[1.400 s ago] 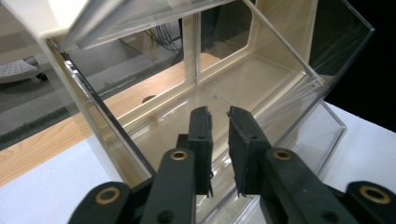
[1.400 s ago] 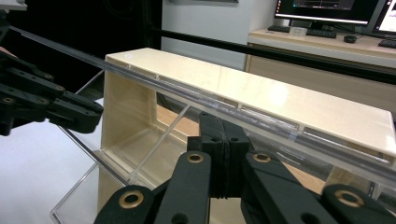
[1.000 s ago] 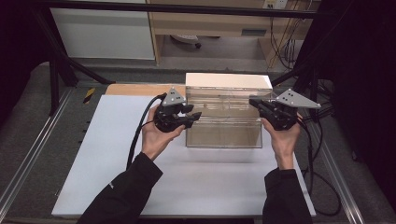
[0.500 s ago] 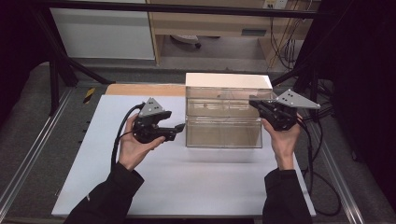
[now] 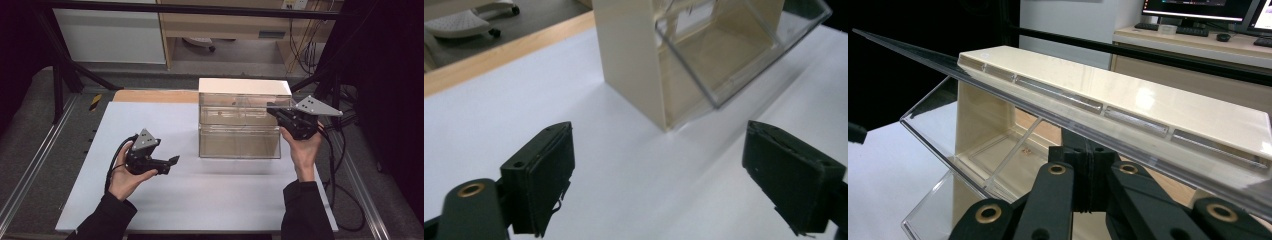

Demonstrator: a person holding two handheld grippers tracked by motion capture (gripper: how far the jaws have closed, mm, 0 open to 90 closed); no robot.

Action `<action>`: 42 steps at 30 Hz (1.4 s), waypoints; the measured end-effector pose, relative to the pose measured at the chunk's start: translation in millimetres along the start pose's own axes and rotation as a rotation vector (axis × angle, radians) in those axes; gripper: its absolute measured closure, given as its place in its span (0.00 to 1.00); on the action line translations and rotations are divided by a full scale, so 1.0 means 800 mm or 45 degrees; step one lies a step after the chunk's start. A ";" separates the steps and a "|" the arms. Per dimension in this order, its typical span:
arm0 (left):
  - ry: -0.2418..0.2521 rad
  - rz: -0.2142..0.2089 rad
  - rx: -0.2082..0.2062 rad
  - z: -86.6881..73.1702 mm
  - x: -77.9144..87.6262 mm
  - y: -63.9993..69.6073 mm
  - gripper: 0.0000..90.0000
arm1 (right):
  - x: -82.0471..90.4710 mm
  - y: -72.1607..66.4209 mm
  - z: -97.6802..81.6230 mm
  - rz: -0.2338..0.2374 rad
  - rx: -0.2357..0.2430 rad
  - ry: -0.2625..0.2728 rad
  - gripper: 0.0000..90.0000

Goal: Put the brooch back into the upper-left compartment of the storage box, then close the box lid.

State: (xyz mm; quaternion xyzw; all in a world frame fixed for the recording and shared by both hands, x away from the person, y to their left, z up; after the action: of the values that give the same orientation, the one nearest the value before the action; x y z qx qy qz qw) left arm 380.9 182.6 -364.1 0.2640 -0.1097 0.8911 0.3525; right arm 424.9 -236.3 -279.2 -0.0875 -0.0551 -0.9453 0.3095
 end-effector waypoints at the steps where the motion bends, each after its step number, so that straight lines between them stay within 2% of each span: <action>1: -0.007 0.003 0.007 -0.007 0.001 -0.002 0.14 | 0.000 0.000 0.000 0.001 -0.002 0.000 1.00; 6: -0.035 0.020 0.032 -0.037 0.004 -0.012 0.12 | -0.002 0.000 -0.001 0.001 -0.007 -0.002 1.00; 13: -0.062 0.038 0.030 -0.071 0.013 -0.020 0.10 | -0.002 0.000 -0.001 0.003 -0.007 -0.003 1.00; 20: -0.083 0.075 0.057 -0.103 0.018 -0.029 0.10 | -0.003 -0.001 0.000 0.004 -0.015 -0.002 1.00; 30: -0.098 0.085 0.054 -0.125 0.021 -0.037 0.10 | -0.001 -0.001 -0.002 0.007 -0.011 -0.007 1.00; 42: -0.104 0.117 0.086 -0.140 0.029 -0.049 0.10 | 0.004 -0.004 -0.008 0.018 -0.018 -0.027 1.00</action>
State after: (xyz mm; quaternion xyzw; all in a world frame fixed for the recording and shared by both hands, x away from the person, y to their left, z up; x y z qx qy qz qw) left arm 349.2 267.2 -444.9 0.3067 -0.1058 0.8979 0.2974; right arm 419.6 -236.8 -285.3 -0.1000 -0.0508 -0.9425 0.3148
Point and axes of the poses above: each handheld gripper's, and its own axes: x roughly backward along the jaws, z roughly out of its top, y roughly to its right, the point moved 1 cm from there along -x, roughly forward along the jaws
